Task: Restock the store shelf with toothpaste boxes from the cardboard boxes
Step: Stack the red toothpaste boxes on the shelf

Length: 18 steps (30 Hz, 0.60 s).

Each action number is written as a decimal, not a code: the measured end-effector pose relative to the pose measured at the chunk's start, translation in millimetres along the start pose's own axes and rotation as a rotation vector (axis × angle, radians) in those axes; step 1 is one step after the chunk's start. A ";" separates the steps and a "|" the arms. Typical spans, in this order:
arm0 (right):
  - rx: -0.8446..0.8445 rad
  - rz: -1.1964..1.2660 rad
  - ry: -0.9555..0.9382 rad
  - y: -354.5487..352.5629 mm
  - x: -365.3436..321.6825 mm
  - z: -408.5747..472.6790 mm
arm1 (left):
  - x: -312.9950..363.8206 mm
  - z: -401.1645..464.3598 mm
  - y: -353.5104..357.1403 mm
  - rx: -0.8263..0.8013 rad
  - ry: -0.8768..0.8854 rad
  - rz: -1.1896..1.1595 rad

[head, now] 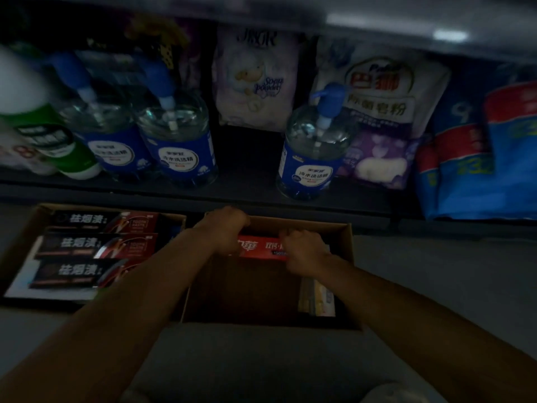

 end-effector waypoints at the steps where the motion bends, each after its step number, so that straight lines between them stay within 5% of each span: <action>1: 0.027 -0.009 -0.015 -14.5 -2.2 -8.2 | 4.9 -8.8 -12.4 0.013 0.006 0.003; 18: 0.772 -0.400 -0.168 -307.5 -18.4 -155.5 | 77.0 -173.0 -284.2 0.426 0.104 0.070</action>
Point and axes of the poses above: each hand's wrist, its own z-axis towards the middle knuckle, its own y-axis out of the palm, x = y × z, the point moved 5 cm from there along z, towards the middle knuckle, and after that the axes turned 4 degrees about x, right-handed, at the moved point
